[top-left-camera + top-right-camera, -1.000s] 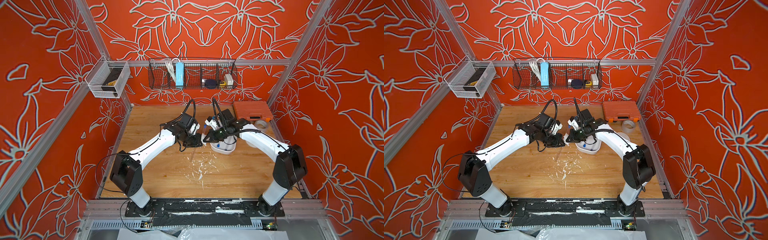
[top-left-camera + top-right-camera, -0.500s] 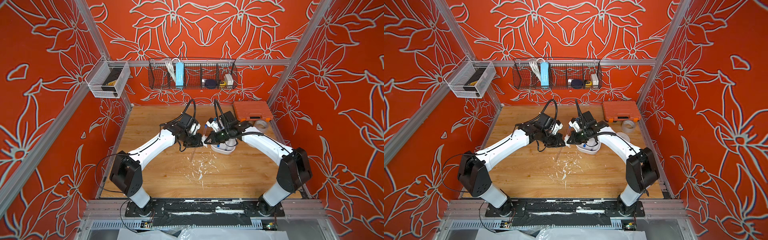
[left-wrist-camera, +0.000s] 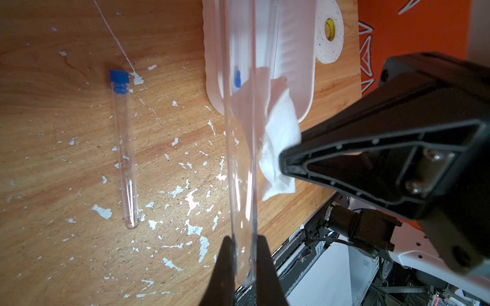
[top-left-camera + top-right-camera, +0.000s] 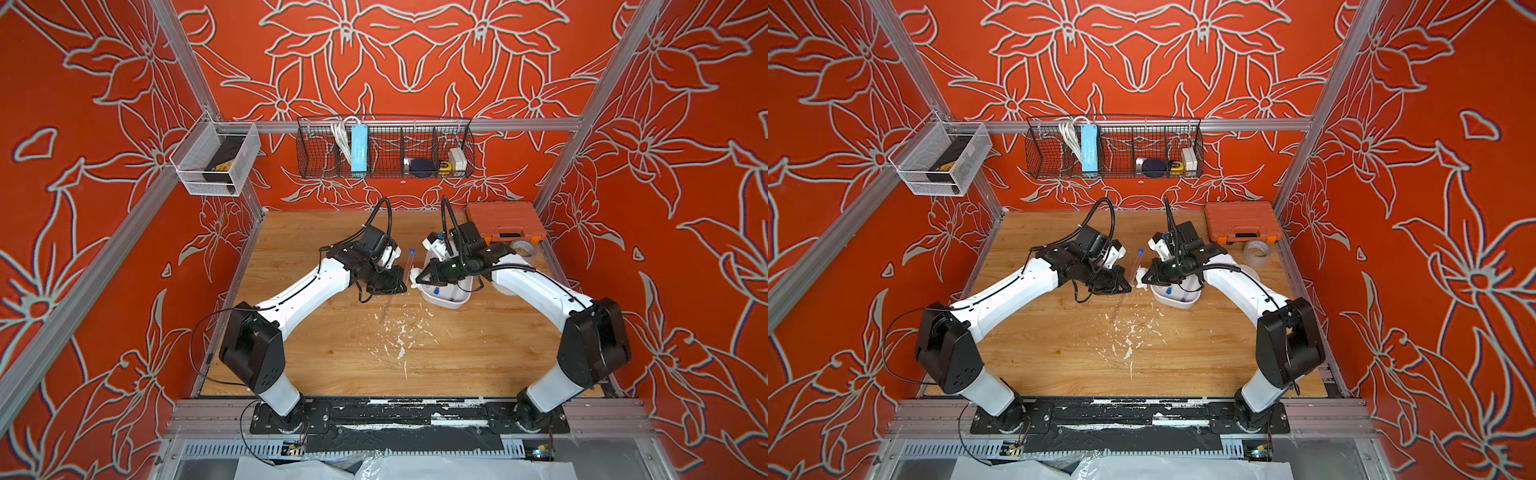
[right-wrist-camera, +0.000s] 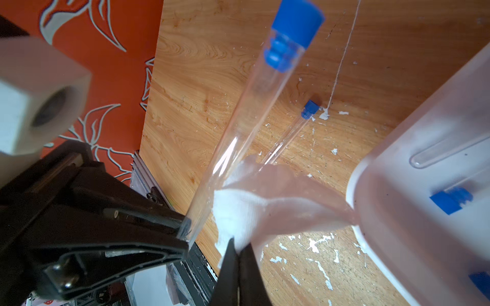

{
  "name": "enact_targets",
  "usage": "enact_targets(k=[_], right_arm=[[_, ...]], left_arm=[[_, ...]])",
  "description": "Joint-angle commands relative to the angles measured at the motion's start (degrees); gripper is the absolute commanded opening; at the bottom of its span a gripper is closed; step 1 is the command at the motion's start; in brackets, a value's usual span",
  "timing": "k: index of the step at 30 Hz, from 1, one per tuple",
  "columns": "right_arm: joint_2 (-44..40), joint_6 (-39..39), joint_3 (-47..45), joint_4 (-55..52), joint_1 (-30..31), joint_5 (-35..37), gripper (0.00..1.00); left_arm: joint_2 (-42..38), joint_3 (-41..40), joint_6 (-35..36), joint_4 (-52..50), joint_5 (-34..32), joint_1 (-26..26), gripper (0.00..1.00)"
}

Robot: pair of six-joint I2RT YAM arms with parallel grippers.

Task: Wipe the exteriors of test tubes
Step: Wipe the dirt from the test tube.

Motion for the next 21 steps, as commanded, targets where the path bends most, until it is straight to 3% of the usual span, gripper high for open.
enact_targets(k=[1,21], right_arm=[[0.0,1.9,-1.0,3.3,0.1,-2.0,0.00],[7.8,3.0,7.8,6.9,-2.4,-2.9,0.00]], left_arm=[[-0.7,1.5,-0.6,-0.1,1.7,0.2,0.03],[-4.0,-2.6,-3.3,2.8,5.2,0.2,0.04]])
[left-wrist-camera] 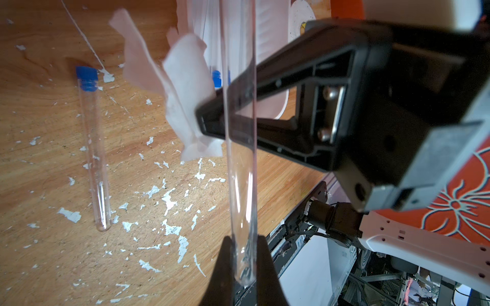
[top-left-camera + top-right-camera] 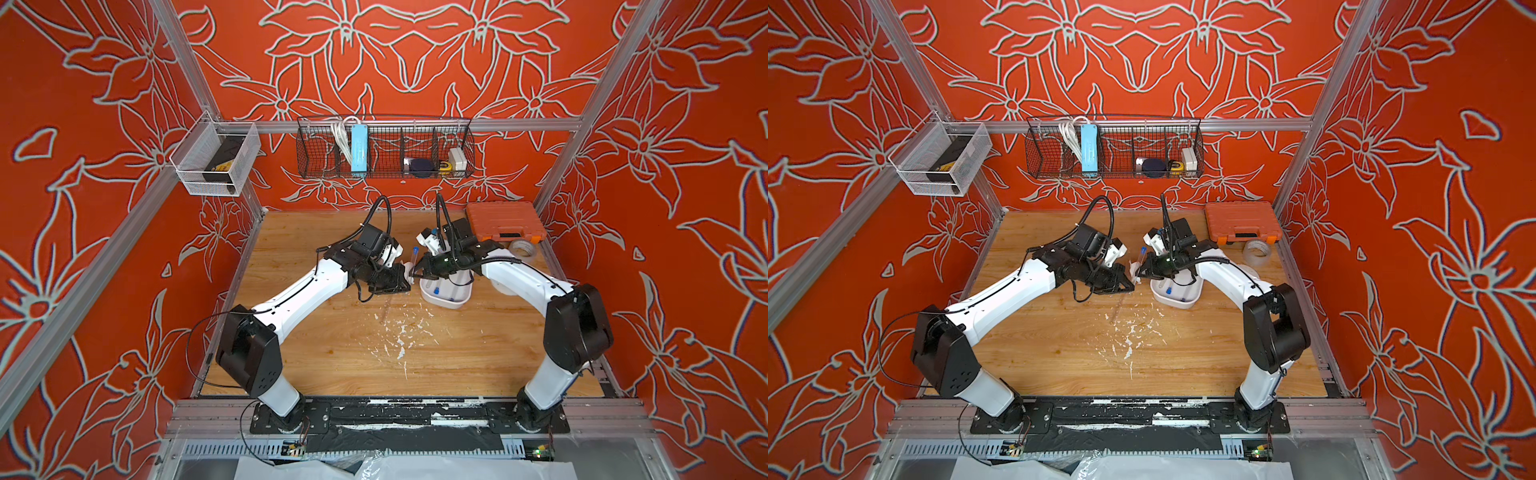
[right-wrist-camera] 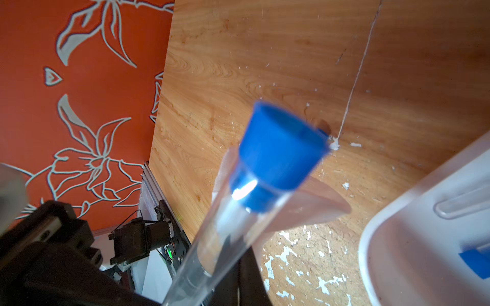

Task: Wipe the exteriors of test tubes
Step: Wipe the dirt from the test tube.

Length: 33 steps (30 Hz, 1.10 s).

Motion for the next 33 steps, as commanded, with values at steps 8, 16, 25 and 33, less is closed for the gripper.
enact_targets(k=[8,16,25,33], right_arm=[[3.2,0.2,6.8,1.0,-4.0,-1.6,0.00],[1.0,3.3,2.8,4.7,-3.9,-3.4,0.00],[-5.4,5.3,-5.4,9.0,-0.9,-3.4,0.00],[-6.8,5.2,-5.4,9.7,-0.1,-2.1,0.00]], left_arm=[[-3.0,-2.5,-0.9,0.7,1.2,0.2,0.03],[-2.3,-1.0,-1.3,1.6,1.3,0.2,0.04],[1.0,3.4,-1.1,1.5,1.3,0.2,0.03],[1.2,3.4,-0.1,-0.1,1.5,0.2,0.04]])
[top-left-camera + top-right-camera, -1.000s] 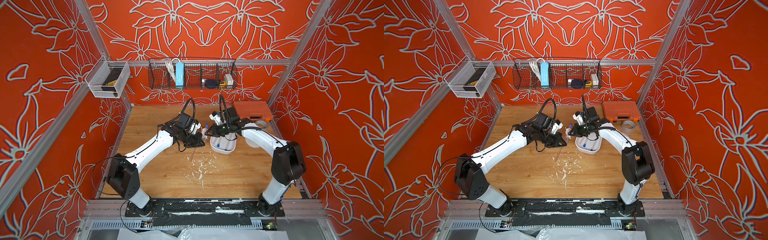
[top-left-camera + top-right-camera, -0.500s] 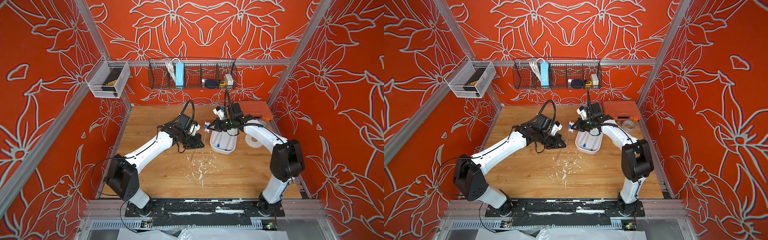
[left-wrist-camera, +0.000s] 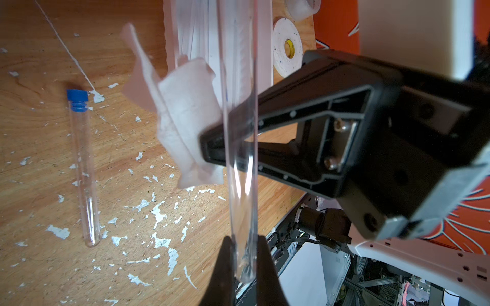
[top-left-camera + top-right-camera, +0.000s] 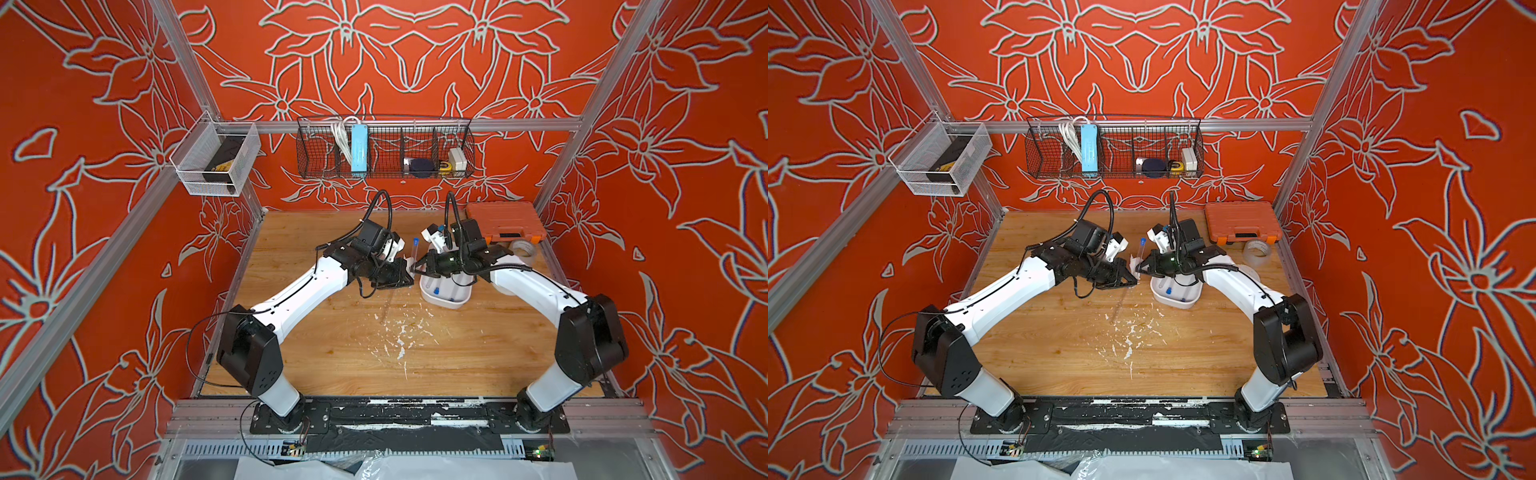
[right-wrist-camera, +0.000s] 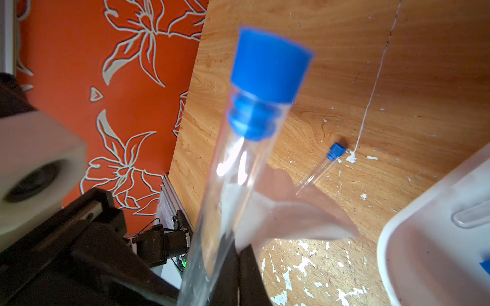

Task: Wipe the exteriors of test tubes
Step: Wipe the dirt from the test tube.

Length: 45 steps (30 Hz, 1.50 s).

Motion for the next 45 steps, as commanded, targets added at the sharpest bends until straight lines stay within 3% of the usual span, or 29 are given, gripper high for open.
enact_targets(k=[1,11,18,23,33,45], right_arm=[[-0.6,-0.3,1.5,1.1,-0.1,-0.1,0.00],[1.6,-2.4,6.7,-0.7,-1.3,-1.1,0.00],[2.3,0.2,7.0,2.0,-2.0,-3.4,0.00],[1.6,4.5,3.8,6.3,-2.0,-5.2,0.00],[-2.7,4.9,-3.2,7.6,-0.3,-7.3,0.00],[-4.2,15.7,-9.7,28.3,-5.1,-16.4,0.00]], left_arm=[[0.0,0.4,1.1,-1.6,0.9,0.1,0.03],[-2.6,-2.9,0.3,-1.4,0.2,0.2,0.03],[-2.7,-2.0,-0.5,-1.0,0.3,0.2,0.04],[-2.1,-1.1,-1.6,0.6,0.8,0.2,0.03],[0.7,2.9,-2.5,2.0,1.5,0.2,0.03],[-2.0,3.8,-1.6,-2.8,2.6,0.6,0.03]])
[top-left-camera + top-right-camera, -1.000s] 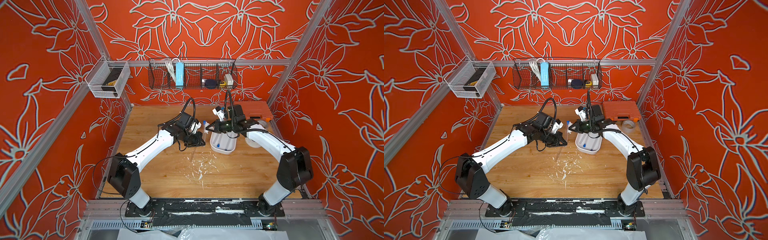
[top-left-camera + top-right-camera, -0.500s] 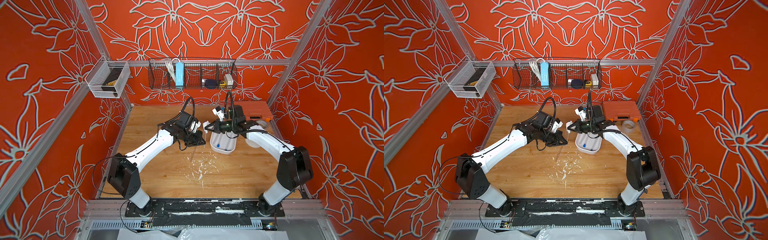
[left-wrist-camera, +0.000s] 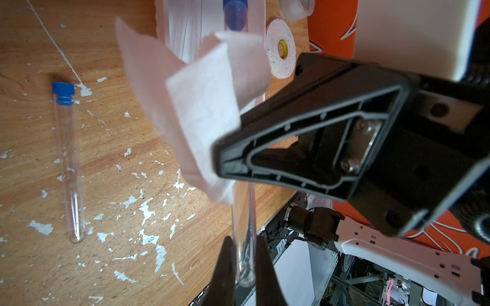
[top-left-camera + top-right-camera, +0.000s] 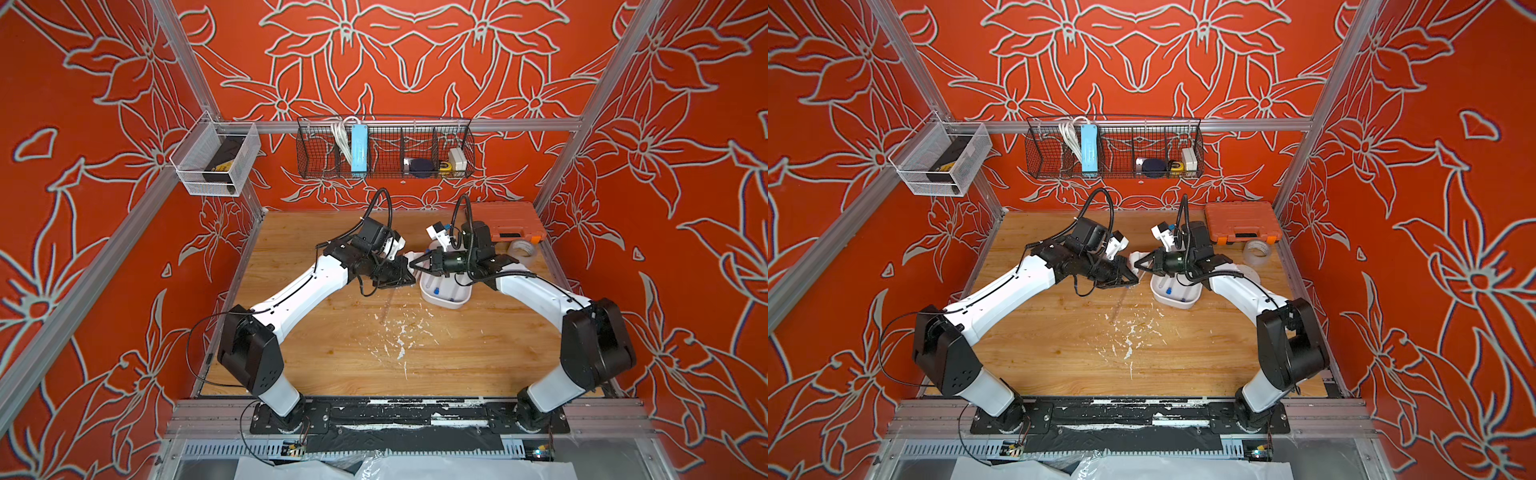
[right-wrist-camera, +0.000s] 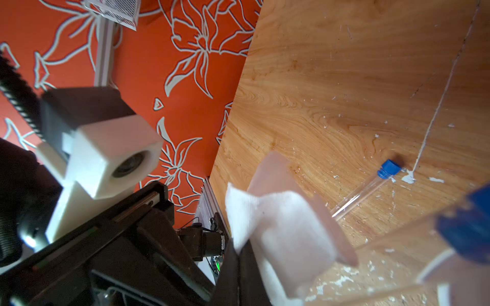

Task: Wipe the exteriors of test tubes
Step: Wipe the dirt from the test tube, then place the test tube in the storage box.

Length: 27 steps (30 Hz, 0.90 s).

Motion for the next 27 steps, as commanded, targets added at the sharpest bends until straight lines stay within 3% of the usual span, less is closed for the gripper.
enact_targets(k=[1,8,15,21,27], right_arm=[[-2.0,4.7,-0.7,8.7,-1.7,-4.6,0.00],[-3.9,3.7,2.6,4.8,-3.5,-5.0,0.00],[-8.7,3.2,1.4,-0.4,-11.4,-0.5,0.00],[-9.6,0.0,4.7,-10.7,-19.6,5.5,0.00],[-9.4,1.4,7.4,-12.4,-21.8,11.4,0.00]], left_arm=[[-2.3,1.6,0.8,-1.5,1.2,0.6,0.04],[-1.3,2.3,1.0,-2.1,0.8,0.7,0.03],[3.3,7.0,2.0,-1.5,-1.1,0.4,0.04],[13.4,17.5,4.9,-2.2,-5.9,-3.0,0.04],[25.9,29.3,5.7,-3.1,-14.1,-8.3,0.04]])
